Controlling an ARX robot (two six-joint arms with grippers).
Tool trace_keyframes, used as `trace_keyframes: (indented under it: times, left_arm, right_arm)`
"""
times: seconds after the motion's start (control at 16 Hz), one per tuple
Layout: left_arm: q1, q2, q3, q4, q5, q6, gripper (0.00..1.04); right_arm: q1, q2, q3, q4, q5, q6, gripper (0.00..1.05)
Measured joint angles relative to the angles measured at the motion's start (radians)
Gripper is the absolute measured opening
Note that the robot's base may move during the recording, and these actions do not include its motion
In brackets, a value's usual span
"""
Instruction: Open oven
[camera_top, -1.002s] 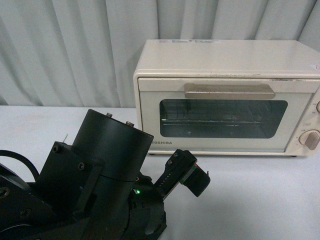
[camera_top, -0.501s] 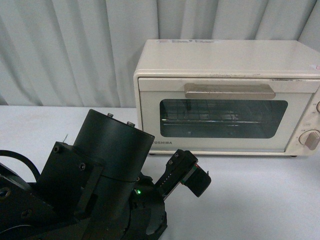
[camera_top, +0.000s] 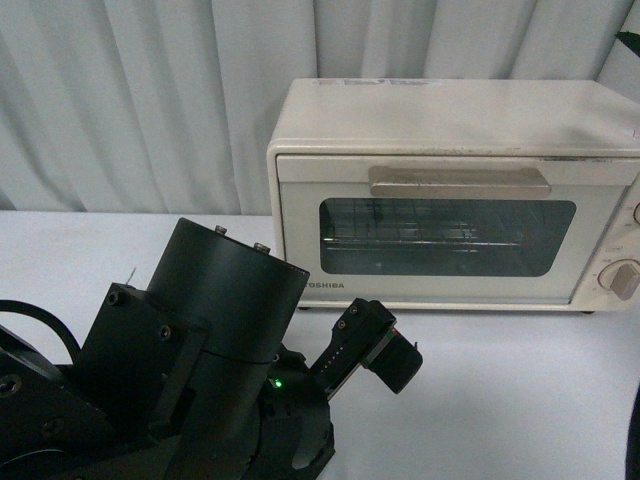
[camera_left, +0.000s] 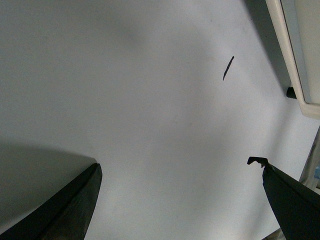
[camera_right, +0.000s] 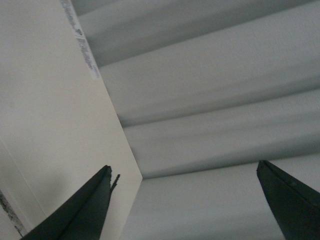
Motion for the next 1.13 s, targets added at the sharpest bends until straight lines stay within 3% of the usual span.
trace_keyframes:
  times: [0.13, 0.25, 0.31, 0.38, 1.13]
  left_arm:
    - [0.000, 0.000, 0.000, 0.000, 0.000, 0.000, 0.98]
    - [0.000, 0.000, 0.000, 0.000, 0.000, 0.000, 0.98]
    - [0.000, 0.000, 0.000, 0.000, 0.000, 0.000, 0.98]
    - [0.000, 0.000, 0.000, 0.000, 0.000, 0.000, 0.98]
    - [0.000, 0.000, 0.000, 0.000, 0.000, 0.000, 0.98]
  right_arm:
    - [0.036, 0.051, 0.031, -0.082, -0.106, -0.277, 0.37]
    - [0.043, 0.053, 0.028, -0.135, -0.144, -0.366, 0.12]
    - [0.044, 0.053, 0.023, -0.147, -0.153, -0.383, 0.05]
    - [0.050, 0.053, 0.018, -0.154, -0.156, -0.398, 0.01]
    - [0.047, 0.099, -0.026, -0.194, -0.186, -0.422, 0.02]
